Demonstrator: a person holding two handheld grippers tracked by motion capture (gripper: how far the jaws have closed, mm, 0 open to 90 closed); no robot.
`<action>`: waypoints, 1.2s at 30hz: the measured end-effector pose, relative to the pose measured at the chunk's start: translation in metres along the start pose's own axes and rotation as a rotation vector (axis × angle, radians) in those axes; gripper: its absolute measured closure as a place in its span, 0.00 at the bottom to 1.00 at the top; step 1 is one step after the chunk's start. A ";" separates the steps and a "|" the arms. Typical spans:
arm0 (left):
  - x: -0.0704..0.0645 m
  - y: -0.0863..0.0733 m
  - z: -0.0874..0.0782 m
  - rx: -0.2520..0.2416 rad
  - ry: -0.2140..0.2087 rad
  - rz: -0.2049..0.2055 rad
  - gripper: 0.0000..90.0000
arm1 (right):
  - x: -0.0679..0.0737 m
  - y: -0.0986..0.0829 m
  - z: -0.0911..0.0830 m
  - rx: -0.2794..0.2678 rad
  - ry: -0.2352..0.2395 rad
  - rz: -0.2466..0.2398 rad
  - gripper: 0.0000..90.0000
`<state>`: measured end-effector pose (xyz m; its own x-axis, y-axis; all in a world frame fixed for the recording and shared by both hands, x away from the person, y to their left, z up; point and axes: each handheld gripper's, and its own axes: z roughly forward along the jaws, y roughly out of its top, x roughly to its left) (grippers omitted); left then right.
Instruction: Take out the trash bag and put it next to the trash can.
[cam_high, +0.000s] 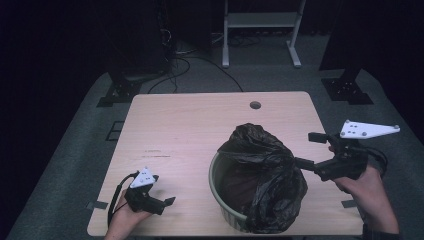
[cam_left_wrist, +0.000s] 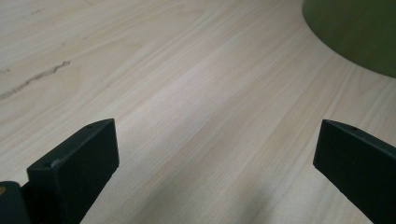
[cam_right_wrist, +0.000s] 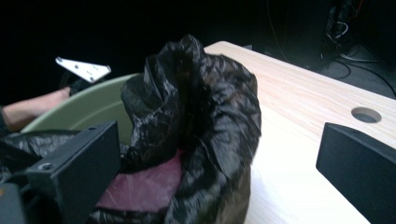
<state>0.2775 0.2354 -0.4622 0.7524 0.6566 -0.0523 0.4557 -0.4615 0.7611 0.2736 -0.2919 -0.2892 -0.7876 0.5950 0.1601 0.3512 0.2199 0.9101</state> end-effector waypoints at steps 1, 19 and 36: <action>0.001 -0.001 0.002 0.007 0.001 -0.005 0.00 | 0.001 0.002 0.001 -0.004 0.003 0.002 0.00; 0.007 -0.011 0.014 0.068 0.010 -0.029 0.00 | 0.008 0.009 0.032 0.053 0.004 -0.021 0.00; 0.003 -0.013 0.017 0.064 0.054 0.017 0.00 | 0.005 -0.016 0.039 0.143 -0.026 0.002 0.24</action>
<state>0.2818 0.2329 -0.4835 0.7346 0.6784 -0.0037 0.4737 -0.5090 0.7187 0.2837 -0.2620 -0.3180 -0.7740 0.6151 0.1499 0.4226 0.3257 0.8458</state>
